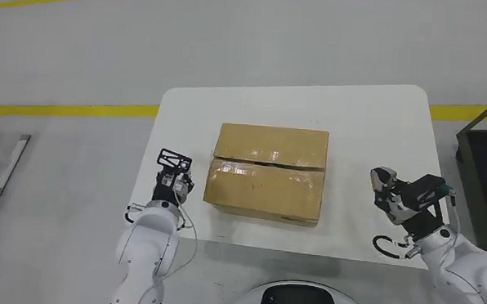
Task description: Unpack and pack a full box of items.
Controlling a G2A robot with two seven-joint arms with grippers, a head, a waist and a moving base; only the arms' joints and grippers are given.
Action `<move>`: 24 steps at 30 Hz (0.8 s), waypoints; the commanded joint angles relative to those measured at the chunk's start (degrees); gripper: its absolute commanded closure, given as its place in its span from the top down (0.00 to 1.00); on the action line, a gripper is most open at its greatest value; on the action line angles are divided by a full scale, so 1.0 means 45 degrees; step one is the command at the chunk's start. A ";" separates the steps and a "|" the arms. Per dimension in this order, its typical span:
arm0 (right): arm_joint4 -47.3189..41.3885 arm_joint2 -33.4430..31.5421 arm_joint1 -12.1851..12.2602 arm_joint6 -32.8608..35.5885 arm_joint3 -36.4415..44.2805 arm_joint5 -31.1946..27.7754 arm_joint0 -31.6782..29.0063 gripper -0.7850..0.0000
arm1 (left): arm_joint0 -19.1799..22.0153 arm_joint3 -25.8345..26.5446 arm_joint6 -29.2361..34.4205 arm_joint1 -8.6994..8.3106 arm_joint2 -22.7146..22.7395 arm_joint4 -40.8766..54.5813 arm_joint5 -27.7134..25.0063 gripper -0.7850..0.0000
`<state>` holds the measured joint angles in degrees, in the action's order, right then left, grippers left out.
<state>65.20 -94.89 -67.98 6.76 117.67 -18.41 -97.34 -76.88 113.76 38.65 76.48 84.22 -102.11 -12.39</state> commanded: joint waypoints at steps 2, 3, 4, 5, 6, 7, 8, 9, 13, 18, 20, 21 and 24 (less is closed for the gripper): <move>0.0002 0.0143 -0.0009 0.0024 -0.0452 0.0081 0.0082 0.00 | -0.0107 -0.0227 0.0073 0.0016 -0.0305 0.0205 -0.0164 0.00; 0.0012 0.0261 -0.0017 0.0041 -0.0647 0.0116 0.0150 0.00 | -0.0150 -0.0319 0.0081 0.0016 -0.0451 0.0218 -0.0319 0.00; 0.0019 0.0409 -0.0028 0.0084 -0.0838 0.0182 0.0241 0.00 | -0.0176 -0.0414 0.0079 0.0016 -0.0566 0.0227 -0.0441 0.00; 0.0073 0.0583 -0.0038 0.0163 -0.1039 0.0231 0.0346 0.00 | -0.0205 -0.0524 0.0104 0.0010 -0.0697 0.0108 -0.0582 0.00; 0.0136 0.0750 -0.0050 0.0163 -0.1175 0.0300 0.0467 0.00 | -0.0216 -0.0593 0.0076 0.0003 -0.0810 -0.0017 -0.0688 0.00; 0.0092 0.0947 -0.0067 0.0153 -0.1332 0.0322 0.0575 0.00 | -0.0233 -0.0688 0.0054 -0.0001 -0.0900 -0.0106 -0.0752 0.00; 0.0154 0.1104 -0.0079 0.0159 -0.1474 0.0365 0.0686 0.00 | -0.0231 -0.0789 0.0055 -0.0004 -0.0931 -0.0217 -0.0709 0.00; 0.0213 0.1263 -0.0091 0.0182 -0.1600 0.0417 0.0789 0.00 | -0.0224 -0.0873 0.0036 -0.0004 -0.0959 -0.0288 -0.0623 0.00; 0.0320 0.1824 -0.0131 0.0242 -0.1990 0.0417 0.1170 0.00 | -0.0214 -0.0981 0.0004 0.0008 -0.1034 -0.0118 -0.0489 0.00; 0.0380 0.2245 -0.0163 0.0241 -0.2207 0.0422 0.1475 0.00 | -0.0162 -0.0663 0.0175 0.0004 -0.0851 0.0462 -0.0509 0.00; 0.0396 0.2305 -0.0166 0.0236 -0.2230 0.0429 0.1511 0.00 | -0.0114 -0.0427 0.0223 -0.0013 -0.0780 0.0478 -0.0612 0.00; 0.0408 0.2320 -0.0166 0.0229 -0.2230 0.0430 0.1513 0.00 | -0.0111 -0.0337 0.0241 -0.0017 -0.0720 0.0574 -0.0592 0.00; 0.0421 0.2309 -0.0160 0.0189 -0.2217 0.0442 0.1457 0.00 | -0.0075 -0.0088 0.0305 -0.0042 -0.0518 0.0652 -0.0606 0.00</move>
<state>67.08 -84.45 -68.71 7.65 107.67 -16.45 -90.71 -77.24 113.15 39.97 76.33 81.69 -99.20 -15.04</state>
